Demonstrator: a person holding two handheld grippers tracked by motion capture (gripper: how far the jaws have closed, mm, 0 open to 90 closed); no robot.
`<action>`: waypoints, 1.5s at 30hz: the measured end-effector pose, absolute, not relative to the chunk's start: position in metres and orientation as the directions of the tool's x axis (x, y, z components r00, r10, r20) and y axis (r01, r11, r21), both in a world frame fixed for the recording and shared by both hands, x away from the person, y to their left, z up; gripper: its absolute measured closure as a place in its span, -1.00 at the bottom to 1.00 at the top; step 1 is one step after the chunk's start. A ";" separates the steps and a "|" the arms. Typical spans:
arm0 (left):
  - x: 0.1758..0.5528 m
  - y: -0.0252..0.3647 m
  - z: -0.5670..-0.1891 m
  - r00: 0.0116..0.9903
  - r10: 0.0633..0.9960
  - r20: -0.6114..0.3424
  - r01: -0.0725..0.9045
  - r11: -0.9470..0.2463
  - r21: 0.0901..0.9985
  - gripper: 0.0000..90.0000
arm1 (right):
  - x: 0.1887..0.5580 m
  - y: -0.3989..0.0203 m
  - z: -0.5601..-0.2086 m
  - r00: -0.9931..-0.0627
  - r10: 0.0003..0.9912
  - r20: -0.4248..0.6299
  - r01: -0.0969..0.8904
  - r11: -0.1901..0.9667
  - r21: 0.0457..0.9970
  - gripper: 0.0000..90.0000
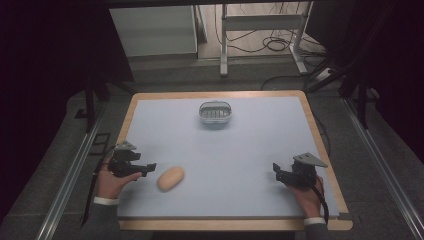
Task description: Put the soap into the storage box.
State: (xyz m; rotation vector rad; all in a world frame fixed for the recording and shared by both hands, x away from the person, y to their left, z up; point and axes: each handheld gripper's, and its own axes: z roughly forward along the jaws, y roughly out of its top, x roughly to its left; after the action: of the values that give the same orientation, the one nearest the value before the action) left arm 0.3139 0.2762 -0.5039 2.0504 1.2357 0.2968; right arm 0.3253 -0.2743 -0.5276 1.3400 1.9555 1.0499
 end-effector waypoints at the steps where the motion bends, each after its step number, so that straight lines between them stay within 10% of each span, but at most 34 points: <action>1: 0.313 0.275 -0.499 0.514 0.844 -0.156 0.678 -0.288 0.677 -0.60 | 0.325 -0.275 -0.528 -0.359 0.933 -0.003 0.511 0.199 0.837 -0.68; 45: 0.303 0.209 -0.482 0.666 0.744 -0.057 0.638 -0.528 0.561 -0.60 | 0.324 -0.276 -0.527 -0.340 0.940 0.004 0.508 0.180 0.843 -0.68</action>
State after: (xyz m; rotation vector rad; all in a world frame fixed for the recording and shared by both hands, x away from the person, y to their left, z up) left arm 0.3032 0.2091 -0.4820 2.3308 1.0662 0.2548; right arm 0.3243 -0.2761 -0.5273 1.3567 1.9287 1.0595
